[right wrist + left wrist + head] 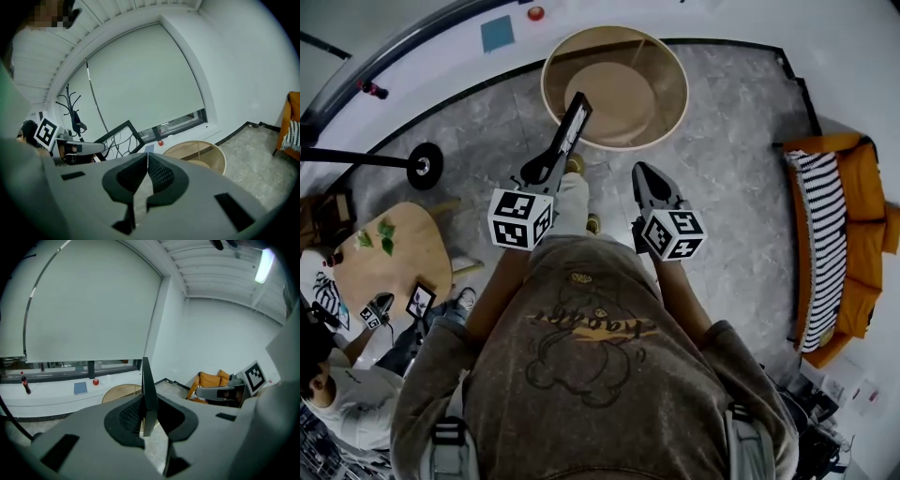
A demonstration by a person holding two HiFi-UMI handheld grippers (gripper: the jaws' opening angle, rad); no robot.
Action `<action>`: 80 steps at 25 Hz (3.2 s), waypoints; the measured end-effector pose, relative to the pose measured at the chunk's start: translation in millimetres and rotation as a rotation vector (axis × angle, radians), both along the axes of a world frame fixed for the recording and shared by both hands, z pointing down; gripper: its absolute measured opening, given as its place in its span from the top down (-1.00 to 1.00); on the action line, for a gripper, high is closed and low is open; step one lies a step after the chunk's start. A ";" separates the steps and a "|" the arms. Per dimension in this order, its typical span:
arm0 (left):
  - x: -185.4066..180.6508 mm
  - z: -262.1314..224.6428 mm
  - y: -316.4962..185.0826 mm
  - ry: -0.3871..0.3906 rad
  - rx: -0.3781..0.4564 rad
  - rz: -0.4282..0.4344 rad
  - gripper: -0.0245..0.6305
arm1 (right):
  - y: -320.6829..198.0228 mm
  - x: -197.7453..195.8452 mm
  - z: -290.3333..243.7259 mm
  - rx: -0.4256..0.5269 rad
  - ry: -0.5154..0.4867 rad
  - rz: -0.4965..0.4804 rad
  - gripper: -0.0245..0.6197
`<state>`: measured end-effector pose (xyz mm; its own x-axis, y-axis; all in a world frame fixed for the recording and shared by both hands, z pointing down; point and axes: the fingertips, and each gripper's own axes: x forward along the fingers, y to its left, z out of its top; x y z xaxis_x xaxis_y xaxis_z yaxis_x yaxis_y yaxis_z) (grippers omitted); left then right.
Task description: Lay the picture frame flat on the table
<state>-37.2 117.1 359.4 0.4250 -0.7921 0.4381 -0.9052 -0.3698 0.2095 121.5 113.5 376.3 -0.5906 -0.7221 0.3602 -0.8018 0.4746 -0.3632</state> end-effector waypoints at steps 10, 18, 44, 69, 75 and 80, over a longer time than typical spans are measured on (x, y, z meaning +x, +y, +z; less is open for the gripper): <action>-9.3 12.8 -61.4 0.022 -0.044 0.015 0.70 | -55.9 -5.4 6.5 -0.026 0.003 0.038 0.86; -10.2 21.7 -123.2 0.042 -0.069 0.032 0.70 | -111.8 -3.4 12.9 -0.042 0.014 0.059 0.86; -15.9 28.6 -275.5 0.053 -0.131 0.179 0.70 | -247.8 -20.2 12.9 -0.080 0.051 0.145 0.86; 3.0 124.2 -347.7 0.068 -0.240 0.043 0.70 | -335.7 1.4 92.8 -0.135 0.045 0.052 0.86; 1.1 164.8 -358.1 0.070 -0.277 0.035 0.70 | -351.8 0.8 125.1 -0.159 0.052 0.054 0.86; -1.2 192.6 -364.9 0.072 -0.303 0.036 0.70 | -360.0 -3.2 150.6 -0.184 0.053 0.055 0.86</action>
<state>-38.4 -247.9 552.0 0.4887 -0.6145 0.6194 -0.8716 -0.3120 0.3782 118.2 -246.5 526.9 -0.5289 -0.6719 0.5185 -0.8450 0.3596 -0.3959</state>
